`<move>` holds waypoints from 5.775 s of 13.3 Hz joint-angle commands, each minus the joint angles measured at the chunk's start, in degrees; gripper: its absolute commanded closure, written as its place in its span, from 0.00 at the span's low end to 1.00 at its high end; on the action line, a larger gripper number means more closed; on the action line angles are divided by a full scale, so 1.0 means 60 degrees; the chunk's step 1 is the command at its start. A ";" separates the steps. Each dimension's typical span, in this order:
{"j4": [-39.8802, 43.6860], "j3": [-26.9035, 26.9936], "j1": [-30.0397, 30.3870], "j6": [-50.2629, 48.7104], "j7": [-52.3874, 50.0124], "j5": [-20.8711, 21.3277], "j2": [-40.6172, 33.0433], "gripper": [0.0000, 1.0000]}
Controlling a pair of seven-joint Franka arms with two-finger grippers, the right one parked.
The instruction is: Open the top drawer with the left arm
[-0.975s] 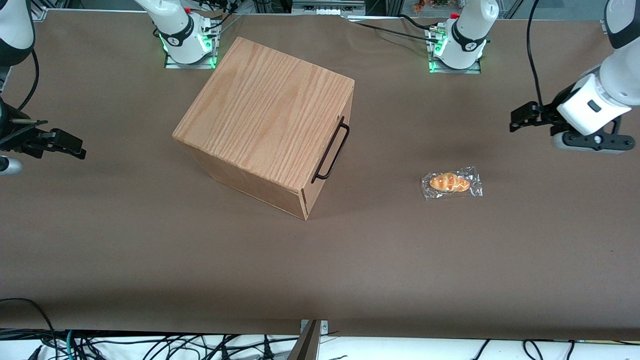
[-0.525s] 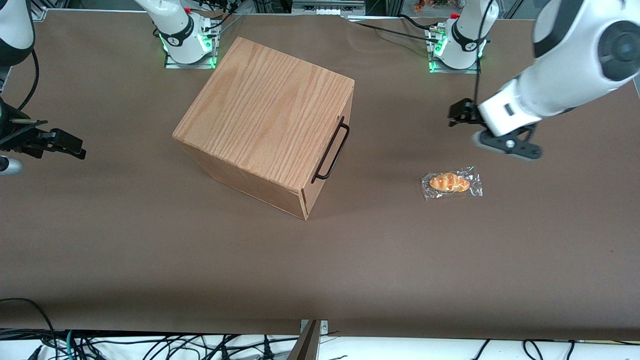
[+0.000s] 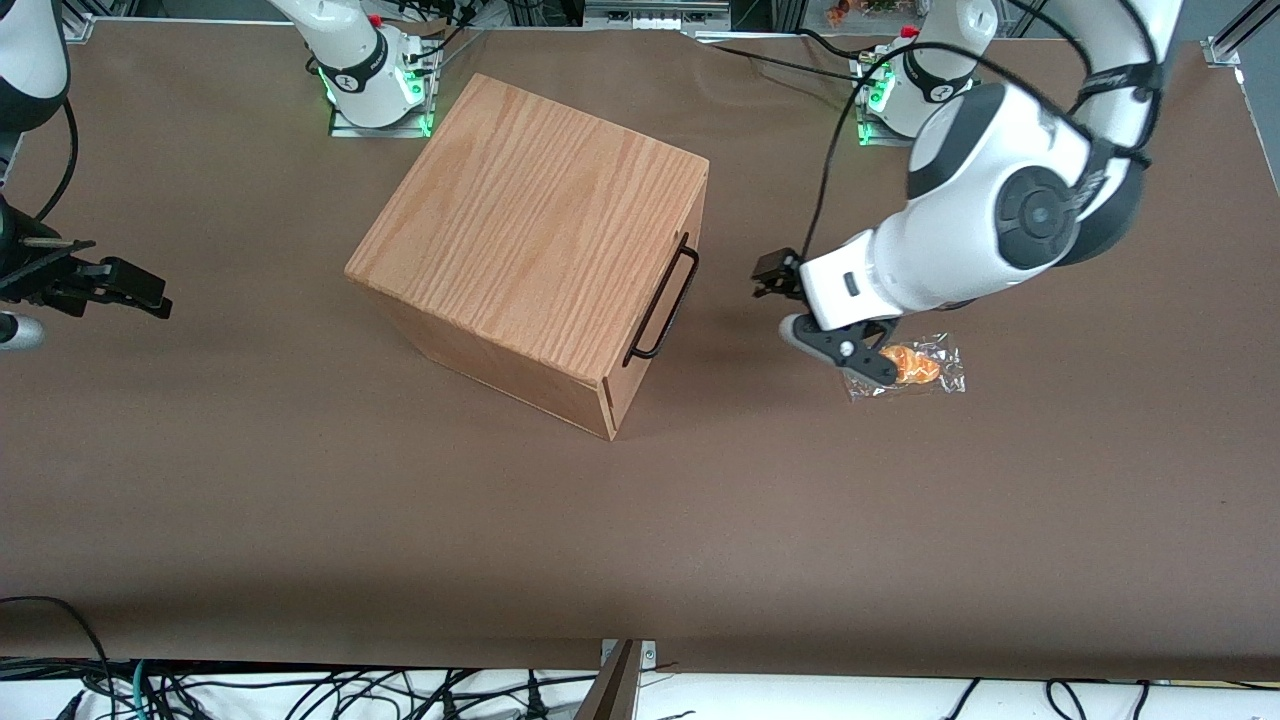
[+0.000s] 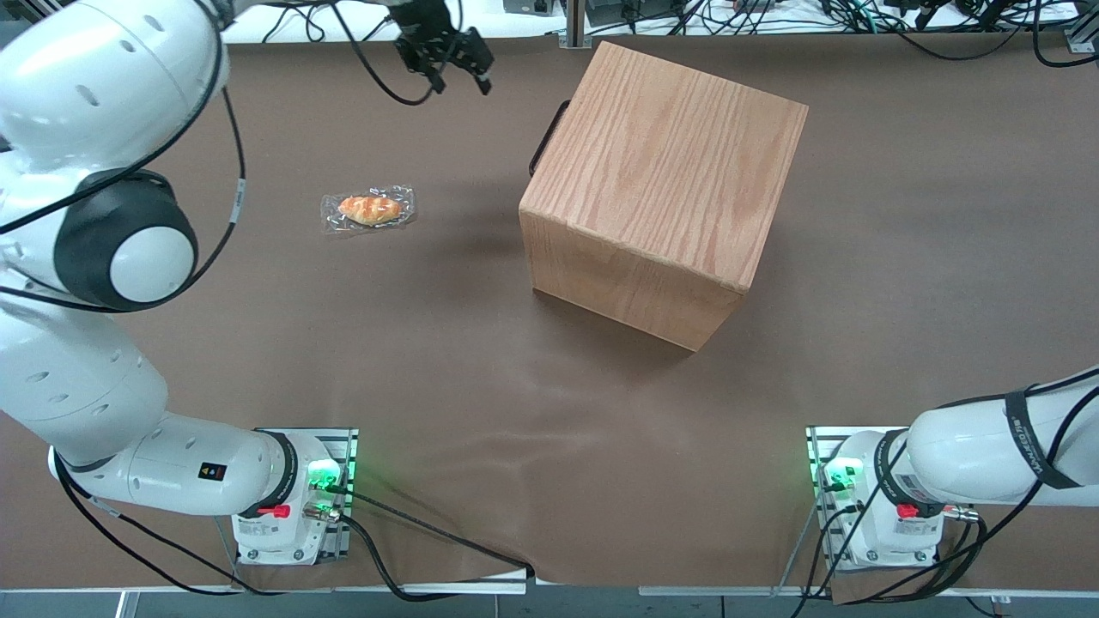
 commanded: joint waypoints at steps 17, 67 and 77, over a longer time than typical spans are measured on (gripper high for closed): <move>0.0277 0.0050 -0.1520 0.1482 0.0171 -0.0071 0.1456 0.00; 0.0424 0.0020 0.1409 -0.0127 0.2998 0.1541 0.1385 0.00; 0.1797 0.0166 0.2038 -0.2761 0.2910 -0.0087 0.0536 0.00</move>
